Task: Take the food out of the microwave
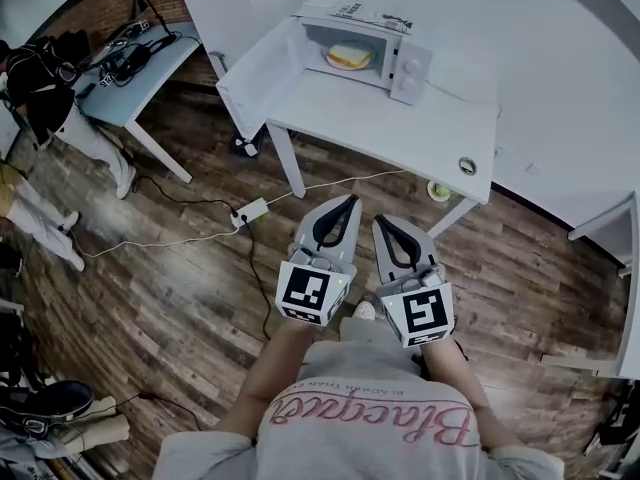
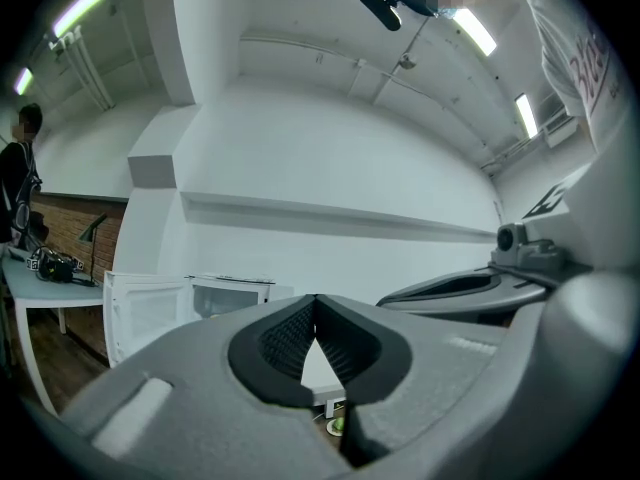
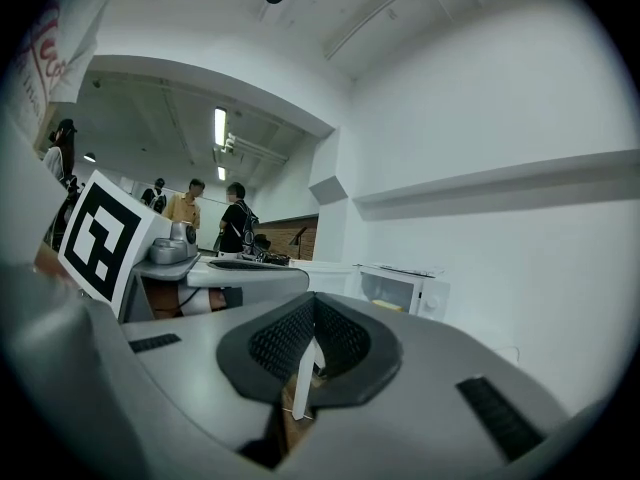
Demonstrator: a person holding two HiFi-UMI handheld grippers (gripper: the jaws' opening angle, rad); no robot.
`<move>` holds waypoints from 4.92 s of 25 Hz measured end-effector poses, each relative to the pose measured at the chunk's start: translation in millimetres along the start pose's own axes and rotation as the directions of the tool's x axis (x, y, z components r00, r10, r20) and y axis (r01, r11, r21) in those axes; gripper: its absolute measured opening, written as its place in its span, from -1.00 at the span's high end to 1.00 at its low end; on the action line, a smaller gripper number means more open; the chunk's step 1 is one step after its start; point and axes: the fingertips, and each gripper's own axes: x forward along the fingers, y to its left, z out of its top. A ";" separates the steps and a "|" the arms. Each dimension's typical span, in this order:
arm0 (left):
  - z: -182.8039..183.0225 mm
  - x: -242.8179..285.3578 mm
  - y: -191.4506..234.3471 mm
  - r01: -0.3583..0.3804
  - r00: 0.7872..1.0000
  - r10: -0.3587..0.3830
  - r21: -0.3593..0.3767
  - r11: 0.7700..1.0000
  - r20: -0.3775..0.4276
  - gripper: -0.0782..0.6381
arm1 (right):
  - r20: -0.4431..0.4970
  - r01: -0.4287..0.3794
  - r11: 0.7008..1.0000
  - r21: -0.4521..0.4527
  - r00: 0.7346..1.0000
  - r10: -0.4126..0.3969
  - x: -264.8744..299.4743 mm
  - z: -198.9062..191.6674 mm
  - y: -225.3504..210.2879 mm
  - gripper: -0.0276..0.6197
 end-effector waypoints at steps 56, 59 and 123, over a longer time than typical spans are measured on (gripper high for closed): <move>-71.2 268.7 221.3 0.093 0.983 -0.109 -0.107 0.990 -0.149 0.76 | -0.083 0.076 0.994 0.076 0.994 -0.069 316.4 -33.9 -166.3 0.88; -82.1 283.0 242.7 0.099 0.977 -0.126 -0.158 0.983 -0.171 0.50 | -0.100 0.098 0.992 0.079 0.991 -0.090 336.8 -38.6 -170.1 0.88; -279.0 445.0 385.4 -0.396 0.914 0.012 -0.885 0.246 -0.406 0.48 | -0.269 0.009 0.995 0.099 0.963 0.018 468.4 -133.2 -249.4 0.88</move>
